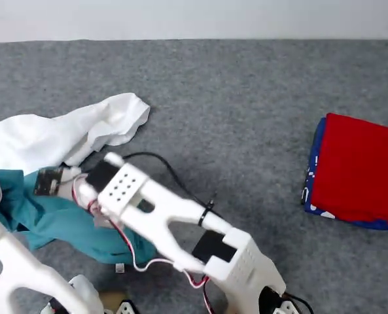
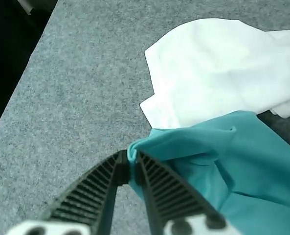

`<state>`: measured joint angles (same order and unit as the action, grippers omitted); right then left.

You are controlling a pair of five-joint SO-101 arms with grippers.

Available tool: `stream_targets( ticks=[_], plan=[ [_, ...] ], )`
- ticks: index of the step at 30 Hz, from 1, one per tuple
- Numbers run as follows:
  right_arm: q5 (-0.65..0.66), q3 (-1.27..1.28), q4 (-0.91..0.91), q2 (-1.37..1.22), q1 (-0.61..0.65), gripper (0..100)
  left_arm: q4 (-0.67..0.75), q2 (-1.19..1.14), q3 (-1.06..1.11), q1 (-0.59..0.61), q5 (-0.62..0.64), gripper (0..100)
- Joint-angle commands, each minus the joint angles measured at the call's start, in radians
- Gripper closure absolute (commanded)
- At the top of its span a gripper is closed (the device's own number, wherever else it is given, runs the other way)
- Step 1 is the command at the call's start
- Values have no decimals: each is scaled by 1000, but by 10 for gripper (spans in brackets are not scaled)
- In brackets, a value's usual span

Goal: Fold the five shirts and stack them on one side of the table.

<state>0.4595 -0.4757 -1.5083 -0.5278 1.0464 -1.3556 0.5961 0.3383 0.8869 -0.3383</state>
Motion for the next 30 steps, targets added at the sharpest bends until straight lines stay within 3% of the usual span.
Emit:
stream_targets(
  ticks=[1, 8, 12, 15, 25, 30],
  plan=[
    [43, -100, -53, 12, -27, 987, 23, 17, -7, -3, 9, 996],
    [54, -110, -186, 15, 30, 962, 23, 17, -5, -2, 8, 996],
    [-57, -110, -231, 18, 87, 802, 23, 17, -4, -2, 8, 996],
    [-71, -110, -213, 8, 114, 716, 23, 17, -4, -2, 8, 996],
    [-69, -110, -56, -151, 120, 728, 21, 17, -4, -2, 8, 996],
    [-61, -112, -42, -197, 82, 909, 21, 17, -4, -2, 8, 996]
  ],
)
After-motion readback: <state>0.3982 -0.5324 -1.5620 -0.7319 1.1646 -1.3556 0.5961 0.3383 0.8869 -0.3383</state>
